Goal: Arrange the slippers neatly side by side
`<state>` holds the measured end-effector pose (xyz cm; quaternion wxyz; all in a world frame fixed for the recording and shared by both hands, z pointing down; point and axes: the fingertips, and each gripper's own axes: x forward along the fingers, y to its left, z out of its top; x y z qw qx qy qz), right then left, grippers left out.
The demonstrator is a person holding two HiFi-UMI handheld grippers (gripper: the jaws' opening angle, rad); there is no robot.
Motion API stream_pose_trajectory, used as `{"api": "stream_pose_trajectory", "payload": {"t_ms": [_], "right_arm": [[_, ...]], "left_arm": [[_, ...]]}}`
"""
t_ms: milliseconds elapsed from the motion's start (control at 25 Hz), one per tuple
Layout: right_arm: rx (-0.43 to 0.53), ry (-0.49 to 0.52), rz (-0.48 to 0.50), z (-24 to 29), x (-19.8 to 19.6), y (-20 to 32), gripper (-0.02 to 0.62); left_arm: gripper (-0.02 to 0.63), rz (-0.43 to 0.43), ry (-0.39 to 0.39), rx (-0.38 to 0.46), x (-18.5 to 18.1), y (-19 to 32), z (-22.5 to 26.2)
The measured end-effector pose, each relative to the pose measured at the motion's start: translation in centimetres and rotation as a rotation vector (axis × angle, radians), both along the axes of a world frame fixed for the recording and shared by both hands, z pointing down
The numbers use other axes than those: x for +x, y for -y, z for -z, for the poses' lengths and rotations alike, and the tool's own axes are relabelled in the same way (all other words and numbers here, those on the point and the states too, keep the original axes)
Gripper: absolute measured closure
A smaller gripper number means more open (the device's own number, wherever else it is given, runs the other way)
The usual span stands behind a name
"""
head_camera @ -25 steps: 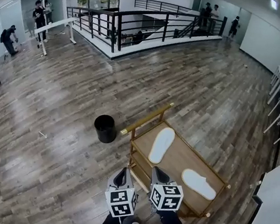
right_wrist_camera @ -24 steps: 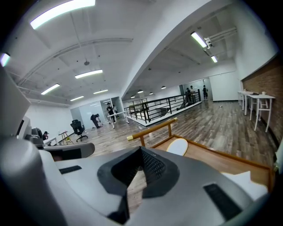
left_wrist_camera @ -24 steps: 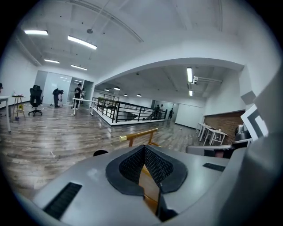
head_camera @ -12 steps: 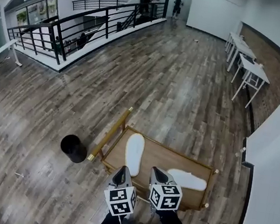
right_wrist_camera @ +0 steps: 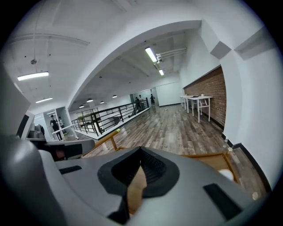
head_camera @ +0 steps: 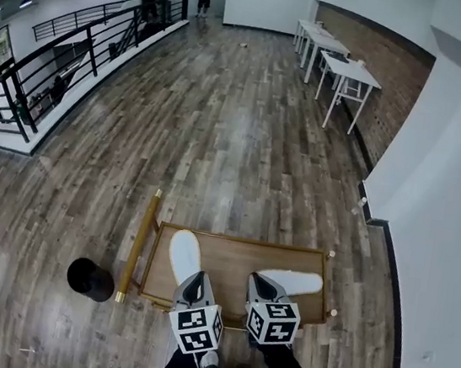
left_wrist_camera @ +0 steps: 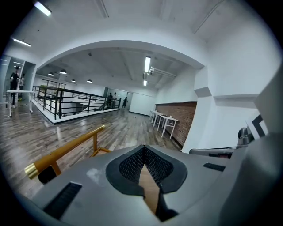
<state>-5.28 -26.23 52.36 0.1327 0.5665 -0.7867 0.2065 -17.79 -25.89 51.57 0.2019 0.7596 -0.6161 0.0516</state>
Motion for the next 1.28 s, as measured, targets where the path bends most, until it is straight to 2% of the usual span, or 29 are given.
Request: {"api": "stream_pose_trajectory", "payload": {"t_ms": [240, 520, 720, 1040, 1280], "right_arm": [[-0.006, -0.002, -0.15, -0.2, 3.6, -0.7, 0.597], [-0.01, -0.002, -0.239, -0.3, 6.9, -1.8, 0.597], [-0.012, 0.01, -0.254, -0.6, 8.1, -2.1, 0.597], [-0.021, 0.015, -0.245, -0.7, 9.5, -1.1, 0.598], [0.042, -0.111, -0.181, -0.8, 11.8, 0.0, 0.597]], "left_arm": [[0.607, -0.141, -0.005, -0.003, 3.5, 1.3, -0.1], [0.606, -0.226, -0.007, -0.003, 6.8, 1.4, 0.0], [0.607, -0.246, 0.007, -0.002, 8.2, 1.0, 0.0], [0.607, -0.228, 0.02, -0.013, 8.7, 1.6, 0.0], [0.606, -0.209, 0.017, -0.02, 8.9, 2.0, -0.5]]}}
